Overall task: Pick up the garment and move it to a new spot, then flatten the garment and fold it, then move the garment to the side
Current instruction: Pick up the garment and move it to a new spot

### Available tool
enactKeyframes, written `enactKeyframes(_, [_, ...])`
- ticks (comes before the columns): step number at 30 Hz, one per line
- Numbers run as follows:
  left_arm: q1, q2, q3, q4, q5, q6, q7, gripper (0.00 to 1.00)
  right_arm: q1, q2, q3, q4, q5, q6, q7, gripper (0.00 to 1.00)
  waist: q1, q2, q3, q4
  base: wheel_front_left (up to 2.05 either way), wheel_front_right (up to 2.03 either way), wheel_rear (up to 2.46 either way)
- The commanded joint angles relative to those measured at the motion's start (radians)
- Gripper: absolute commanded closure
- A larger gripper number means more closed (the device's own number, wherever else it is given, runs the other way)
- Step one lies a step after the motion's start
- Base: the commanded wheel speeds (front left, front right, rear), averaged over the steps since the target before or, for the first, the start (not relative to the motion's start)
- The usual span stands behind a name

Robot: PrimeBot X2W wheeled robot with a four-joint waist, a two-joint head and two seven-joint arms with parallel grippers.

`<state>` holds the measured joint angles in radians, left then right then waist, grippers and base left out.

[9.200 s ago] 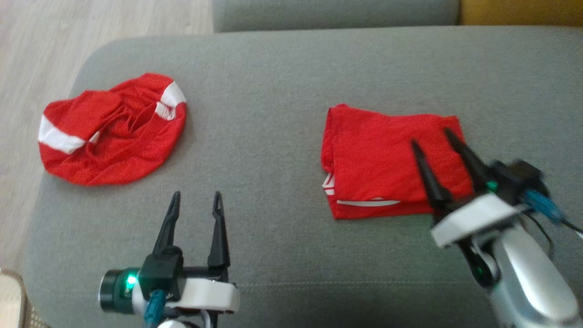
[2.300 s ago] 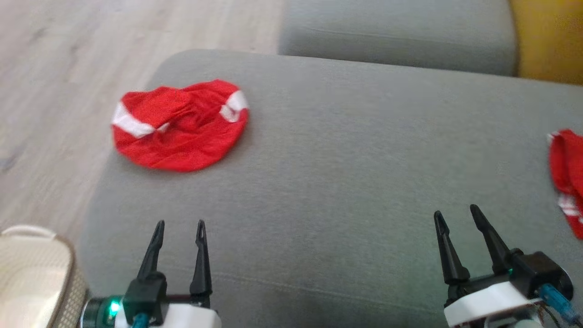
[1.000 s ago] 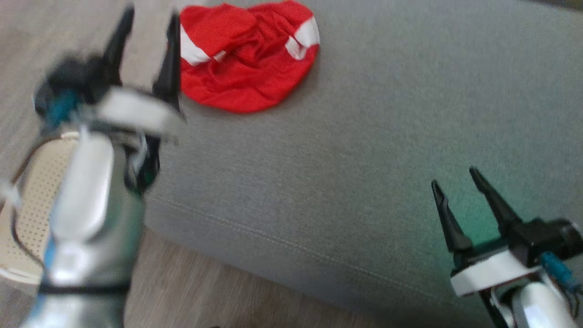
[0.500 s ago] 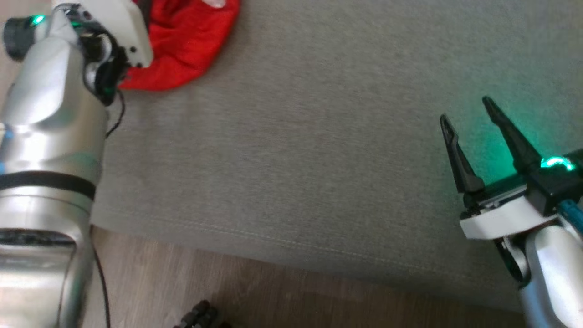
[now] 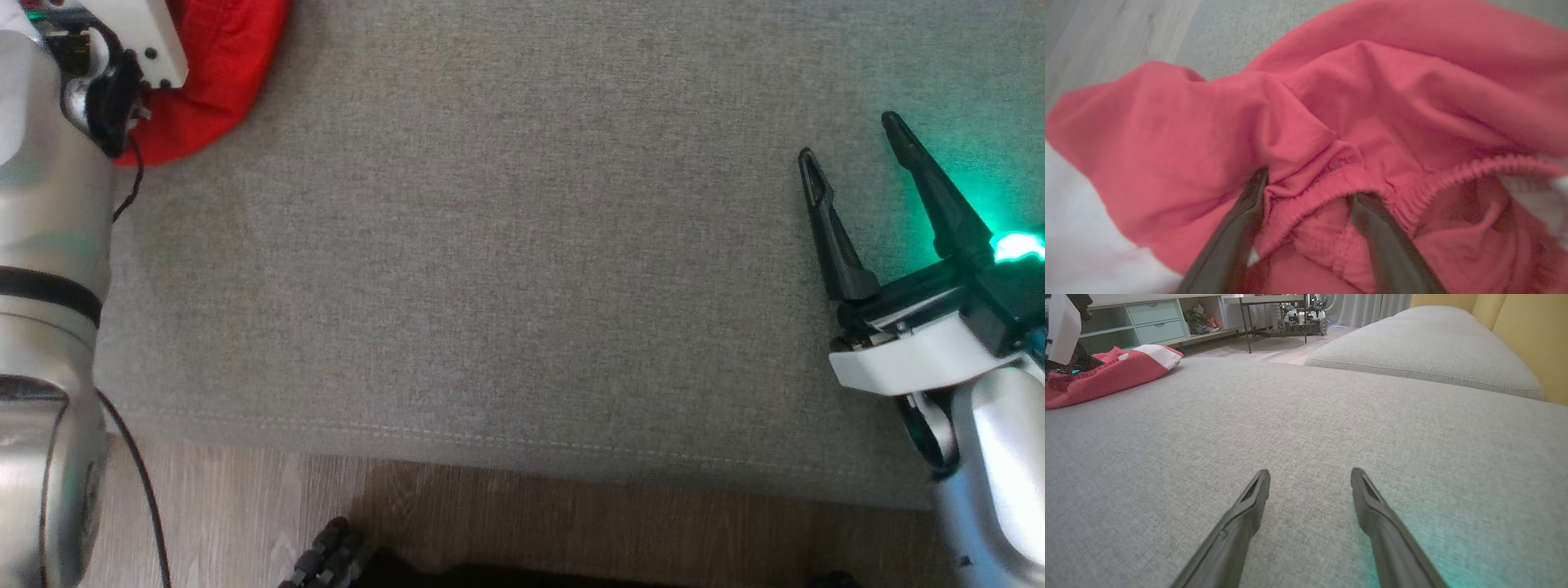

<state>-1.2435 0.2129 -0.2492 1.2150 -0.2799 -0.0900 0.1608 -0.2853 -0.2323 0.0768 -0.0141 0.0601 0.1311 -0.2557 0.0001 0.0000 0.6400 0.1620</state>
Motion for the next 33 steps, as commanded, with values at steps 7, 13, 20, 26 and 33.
enactKeyframes(7, [0.028,0.040,-0.038,0.002,0.025,-0.021,-0.149,1.00,0.003,0.024,0.019,-0.005,-0.002,0.000,-0.006,0.00,-0.0001,0.0000,-0.064,-0.010,0.00,0.00,0.00])
enactKeyframes(13, [0.029,0.055,-0.062,-0.029,0.023,-0.035,-0.294,1.00,0.021,0.060,0.007,-0.006,0.001,0.000,-0.006,0.00,-0.0001,0.0000,-0.180,-0.037,0.00,0.00,0.00])
enactKeyframes(20, [0.056,0.028,-0.161,-0.117,-0.015,-0.040,-0.341,1.00,0.074,0.105,-0.015,-0.016,0.005,0.000,-0.006,0.00,-0.0001,0.0000,-0.311,-0.100,0.00,0.00,0.00])
enactKeyframes(26, [0.097,0.029,-0.286,-0.257,-0.096,-0.040,-0.299,1.00,0.106,0.133,-0.023,-0.030,0.009,0.000,-0.006,0.00,-0.0001,0.0000,-0.382,-0.181,0.00,0.00,0.00])
enactKeyframes(33, [0.152,0.068,-0.400,-0.479,-0.217,-0.040,-0.210,1.00,0.105,0.160,-0.014,-0.070,0.014,0.000,-0.006,0.00,-0.0001,0.0000,-0.412,-0.337,0.00,0.00,0.00])
